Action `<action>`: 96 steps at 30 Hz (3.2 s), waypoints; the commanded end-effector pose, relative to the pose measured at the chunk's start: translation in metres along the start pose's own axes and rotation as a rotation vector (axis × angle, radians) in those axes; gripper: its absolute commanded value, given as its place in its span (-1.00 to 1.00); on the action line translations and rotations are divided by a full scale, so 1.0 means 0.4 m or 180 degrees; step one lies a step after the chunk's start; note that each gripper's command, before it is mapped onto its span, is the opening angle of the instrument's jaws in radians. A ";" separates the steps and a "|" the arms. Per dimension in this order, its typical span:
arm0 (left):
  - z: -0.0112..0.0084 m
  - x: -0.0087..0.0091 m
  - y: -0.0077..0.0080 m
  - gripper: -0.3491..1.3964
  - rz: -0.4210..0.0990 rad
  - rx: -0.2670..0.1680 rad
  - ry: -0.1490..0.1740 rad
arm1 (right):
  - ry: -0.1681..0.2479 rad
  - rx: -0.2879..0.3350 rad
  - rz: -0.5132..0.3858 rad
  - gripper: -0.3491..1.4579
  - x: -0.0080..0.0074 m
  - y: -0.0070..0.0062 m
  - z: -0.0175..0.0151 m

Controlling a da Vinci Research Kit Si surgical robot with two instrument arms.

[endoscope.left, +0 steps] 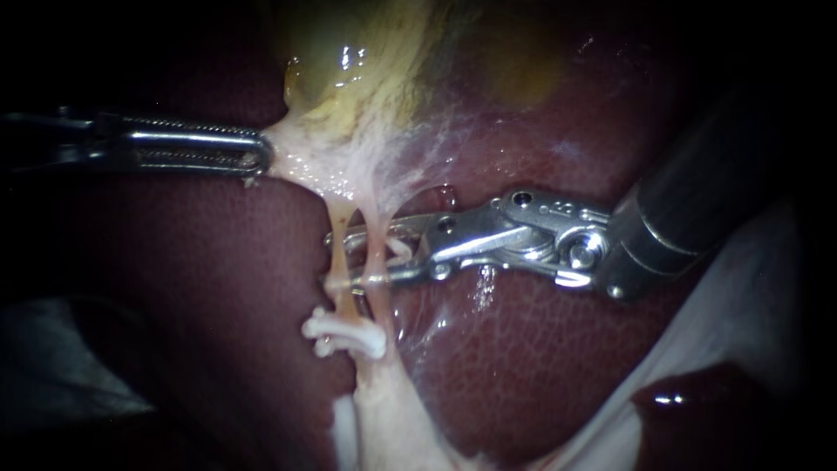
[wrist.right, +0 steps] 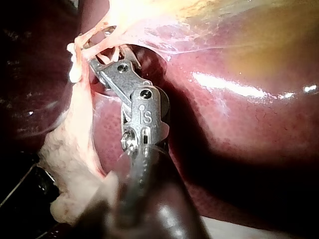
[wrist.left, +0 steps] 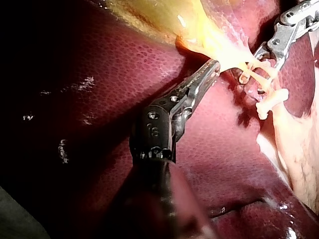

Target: Clipping third clip left tube

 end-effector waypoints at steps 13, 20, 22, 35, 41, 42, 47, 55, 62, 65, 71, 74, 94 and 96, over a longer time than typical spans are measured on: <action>-0.0002 0.0000 0.0000 -1.00 0.0000 -0.0001 -0.0001 | -0.0005 0.0007 -0.0005 -0.44 -0.0017 0.0010 -0.0023; -0.0003 0.0000 -0.0001 -1.00 0.0000 -0.0001 -0.0001 | 0.0005 -0.0052 -0.0012 -0.27 -0.0047 0.0036 -0.0087; -0.0003 0.0000 -0.0001 -1.00 0.0000 -0.0001 -0.0001 | -0.0039 -0.0092 -0.0012 -0.23 -0.0056 0.0047 -0.0106; -0.0004 0.0000 -0.0002 -1.00 0.0000 -0.0002 -0.0001 | -0.0092 -0.0152 -0.0270 -0.07 -0.0076 0.0045 -0.0187; -0.0004 0.0000 -0.0003 -1.00 0.0000 -0.0002 -0.0001 | -0.0108 -0.0128 -0.0348 -0.06 -0.0080 0.0030 -0.0211; -0.0004 -0.0001 -0.0003 -1.00 0.0000 -0.0002 -0.0001 | -0.0108 -0.0123 -0.0349 -0.06 -0.0080 0.0026 -0.0213; -0.0005 0.0000 -0.0003 -1.00 0.0000 -0.0003 -0.0002 | -0.0107 -0.0097 -0.0343 -0.06 -0.0064 -0.0004 -0.0214; -0.0005 0.0000 -0.0003 -1.00 -0.0001 -0.0003 -0.0002 | -0.0090 -0.0074 -0.0228 -0.06 -0.0004 -0.0061 -0.0177; -0.0004 0.0000 -0.0003 -1.00 -0.0001 -0.0002 -0.0001 | -0.0079 -0.0120 -0.0062 -0.06 0.0007 -0.0041 -0.0093; -0.0004 0.0000 -0.0003 -1.00 -0.0001 -0.0002 -0.0001 | -0.0080 -0.0141 0.0001 -0.06 -0.0010 -0.0023 -0.0073; -0.0004 0.0000 -0.0003 -1.00 -0.0001 -0.0001 -0.0001 | -0.0094 -0.0123 0.0068 -0.06 -0.0056 0.0012 -0.0052; -0.0003 0.0000 -0.0003 -1.00 -0.0001 -0.0001 -0.0001 | -0.0099 -0.0126 0.0077 -0.06 -0.0074 0.0031 -0.0046; 0.0000 -0.0001 -0.0002 -1.00 0.0000 0.0003 0.0000 | -0.0121 0.0175 0.0017 -0.07 -0.0080 0.0069 0.0002; 0.0000 -0.0001 -0.0002 -1.00 0.0000 0.0003 0.0000 | -0.0117 0.0195 0.0005 -0.07 -0.0080 0.0066 0.0018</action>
